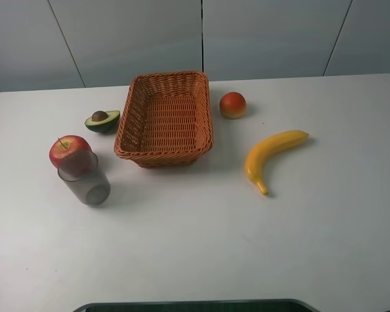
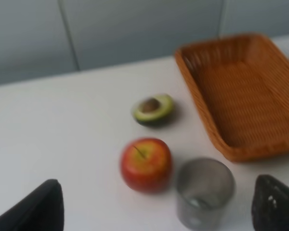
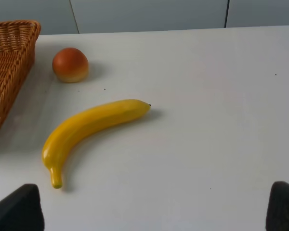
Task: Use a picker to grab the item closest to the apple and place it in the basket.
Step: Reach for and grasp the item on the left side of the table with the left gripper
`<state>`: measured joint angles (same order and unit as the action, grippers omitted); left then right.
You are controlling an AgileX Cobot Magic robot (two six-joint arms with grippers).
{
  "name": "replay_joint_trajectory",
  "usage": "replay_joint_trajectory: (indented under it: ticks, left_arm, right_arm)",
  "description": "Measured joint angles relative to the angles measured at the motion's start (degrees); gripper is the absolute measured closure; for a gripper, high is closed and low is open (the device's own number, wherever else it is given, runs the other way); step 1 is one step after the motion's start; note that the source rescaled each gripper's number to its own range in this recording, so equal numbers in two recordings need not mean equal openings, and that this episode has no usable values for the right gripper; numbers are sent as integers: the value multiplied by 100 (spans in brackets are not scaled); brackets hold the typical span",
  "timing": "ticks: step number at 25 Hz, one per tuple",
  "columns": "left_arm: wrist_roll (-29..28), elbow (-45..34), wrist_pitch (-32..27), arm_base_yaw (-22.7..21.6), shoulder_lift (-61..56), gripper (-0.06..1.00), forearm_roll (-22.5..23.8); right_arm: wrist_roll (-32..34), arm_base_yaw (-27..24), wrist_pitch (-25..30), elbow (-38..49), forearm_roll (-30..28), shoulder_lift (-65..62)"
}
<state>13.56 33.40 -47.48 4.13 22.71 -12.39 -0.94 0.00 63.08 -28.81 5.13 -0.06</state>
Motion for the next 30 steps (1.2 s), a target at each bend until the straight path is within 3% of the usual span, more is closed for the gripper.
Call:
replay_joint_trajectory:
  ticks: [3, 5, 11, 14, 22, 30]
  left_arm:
    - [831, 0, -58, 0, 820, -6, -897]
    - [1187, 0, -58, 0, 1353, -6, -1236]
    - [1453, 176, 66, 197, 2467, -6, -1306]
    - [1169, 494, 56, 468, 2892, -6, -1033]
    - [-625, 1284, -431, 1442, 4142, -6, 552]
    - [-1442, 1477, -496, 2513, 5439, -6, 959]
  right_arm:
    - [0, 0, 0, 0, 0, 0]
    - [0, 0, 0, 0, 0, 0]
    - [0, 0, 0, 0, 0, 0]
    - [0, 0, 0, 0, 0, 0]
    - [0, 0, 0, 0, 0, 0]
    - [0, 0, 0, 0, 0, 0]
